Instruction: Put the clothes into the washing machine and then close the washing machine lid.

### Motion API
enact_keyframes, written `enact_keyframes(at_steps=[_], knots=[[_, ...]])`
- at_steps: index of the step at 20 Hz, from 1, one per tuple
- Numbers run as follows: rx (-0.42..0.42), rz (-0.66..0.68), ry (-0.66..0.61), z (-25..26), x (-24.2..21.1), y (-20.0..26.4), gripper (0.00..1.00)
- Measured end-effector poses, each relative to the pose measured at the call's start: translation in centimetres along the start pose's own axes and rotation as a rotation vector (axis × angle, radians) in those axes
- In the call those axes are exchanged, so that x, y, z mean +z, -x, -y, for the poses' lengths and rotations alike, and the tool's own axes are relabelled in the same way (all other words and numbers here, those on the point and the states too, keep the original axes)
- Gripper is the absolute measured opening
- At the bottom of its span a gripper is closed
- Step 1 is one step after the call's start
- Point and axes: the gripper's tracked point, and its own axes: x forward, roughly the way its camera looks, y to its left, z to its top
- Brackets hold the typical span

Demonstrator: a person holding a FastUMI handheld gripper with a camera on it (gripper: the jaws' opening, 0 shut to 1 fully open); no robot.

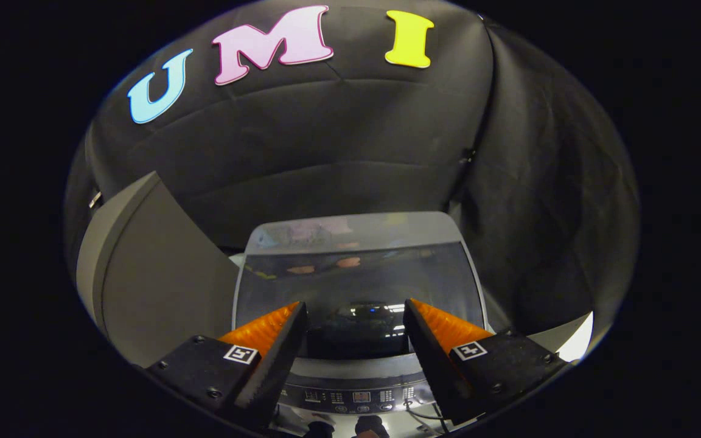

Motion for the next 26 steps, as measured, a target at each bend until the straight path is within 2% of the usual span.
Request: enact_keyframes(at_steps=[6,11,17,21,26], knots=[[-0.001,0.006,-0.013,0.6,-0.2,0.4,1.0],[0.038,0.077,-0.043,-0.4,2.4,3.1,1.0],[0.083,0.267,-0.041,-1.4,7.4,10.5,1.0],[0.106,0.441,-0.038,-2.4,11.1,17.9,1.0],[0.082,0.644,0.0,-2.9,13.6,25.8,0.99]])
